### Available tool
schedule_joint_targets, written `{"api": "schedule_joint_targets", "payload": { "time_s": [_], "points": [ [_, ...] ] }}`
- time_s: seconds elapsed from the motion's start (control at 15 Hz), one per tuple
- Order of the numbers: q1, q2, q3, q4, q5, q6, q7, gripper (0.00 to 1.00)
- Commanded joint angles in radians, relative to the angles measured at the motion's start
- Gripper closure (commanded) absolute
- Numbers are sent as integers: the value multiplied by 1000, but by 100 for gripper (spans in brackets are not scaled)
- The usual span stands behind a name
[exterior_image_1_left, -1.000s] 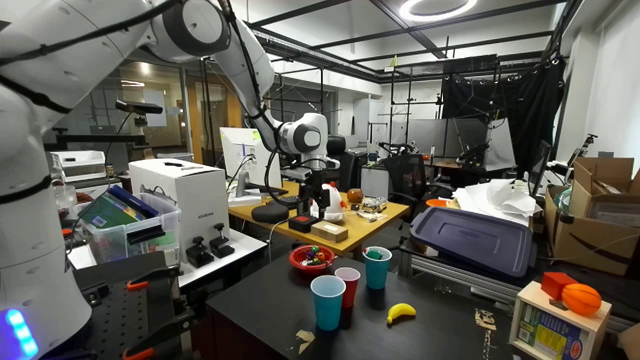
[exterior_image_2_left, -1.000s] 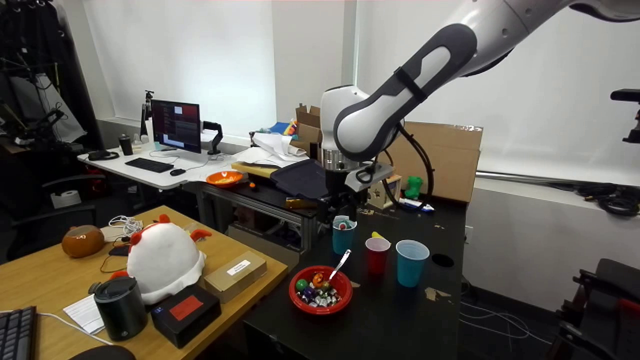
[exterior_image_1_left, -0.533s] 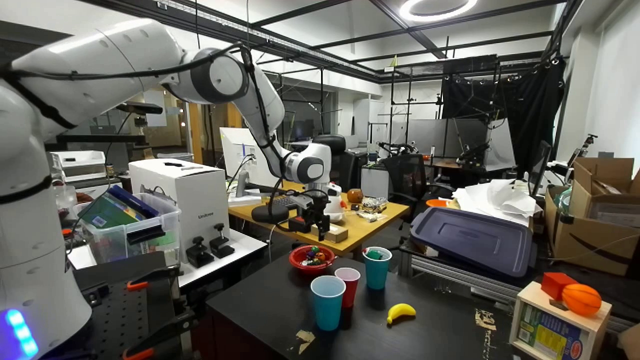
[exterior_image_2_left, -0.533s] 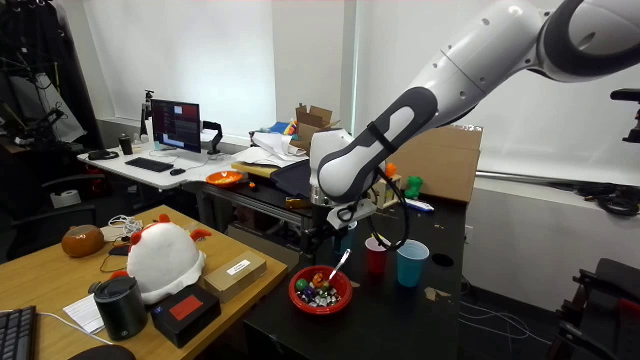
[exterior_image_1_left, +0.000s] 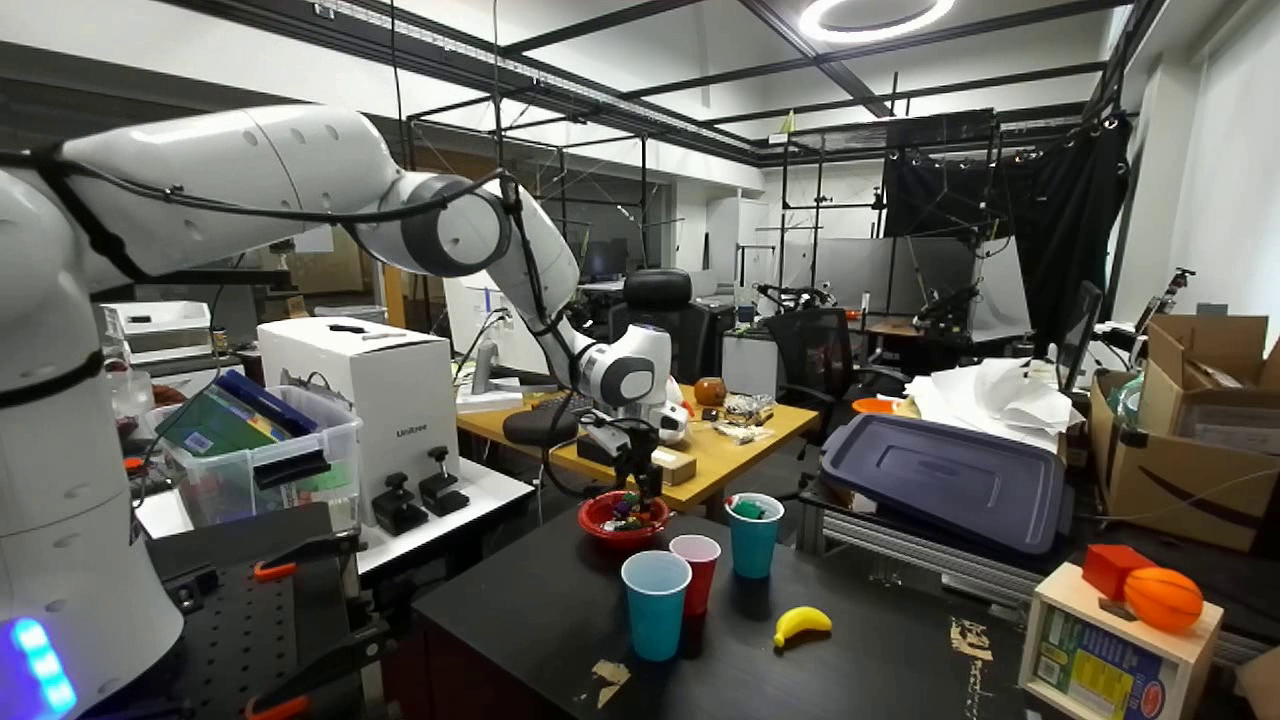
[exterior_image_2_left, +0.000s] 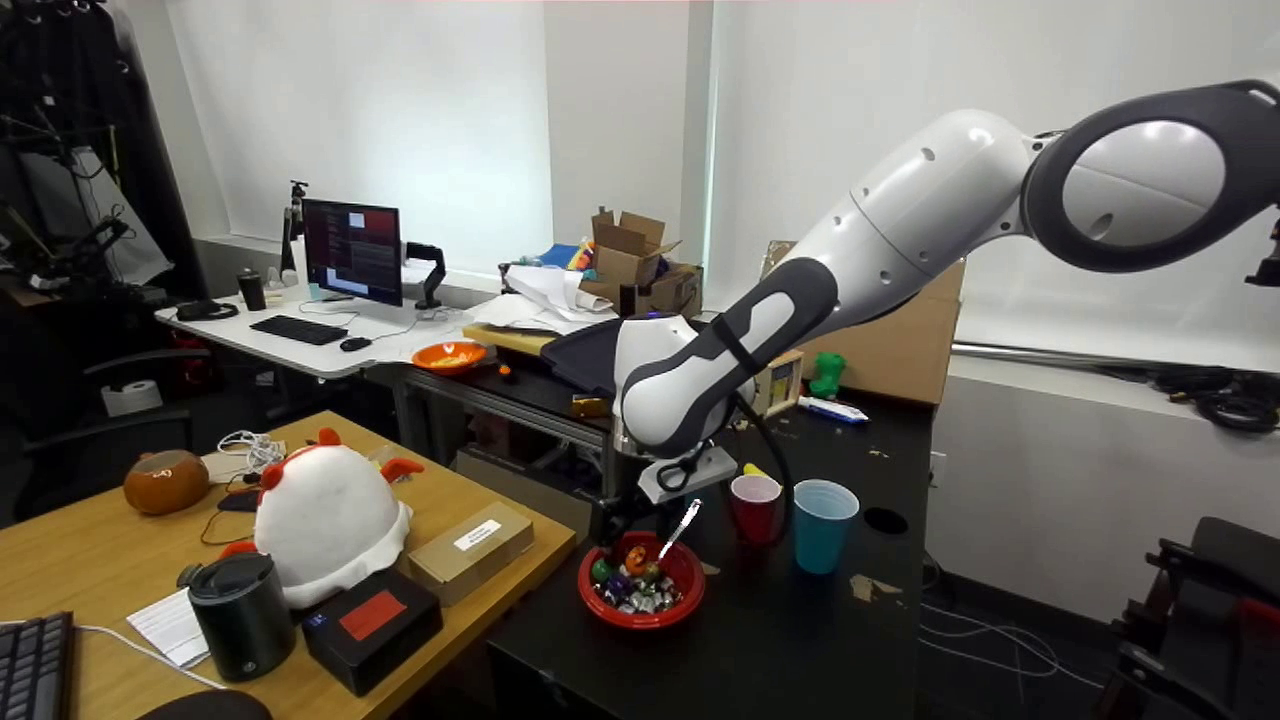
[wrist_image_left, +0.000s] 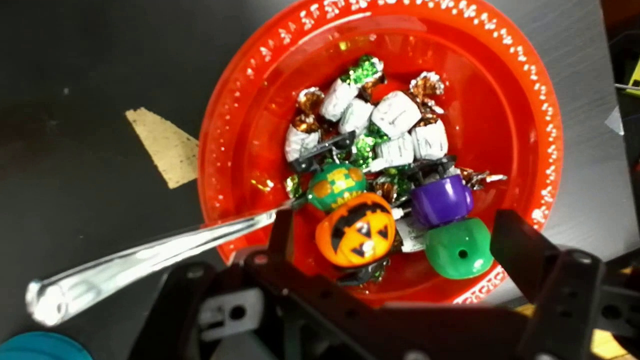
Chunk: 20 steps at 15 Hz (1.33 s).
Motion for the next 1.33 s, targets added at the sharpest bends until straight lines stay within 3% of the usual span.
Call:
{"api": "schedule_joint_targets", "payload": {
  "time_s": [0.0, 0.73, 0.8, 0.93, 1.27],
  "points": [
    [14, 77, -21, 122, 6, -26, 27, 0],
    [0, 165, 19, 279, 15, -155, -20, 0],
    [-2, 162, 28, 280, 18, -171, -28, 25],
    [-6, 150, 41, 268, 10, -184, -27, 32],
    [-8, 144, 50, 273, 8, -220, -15, 71]
  ]
}}
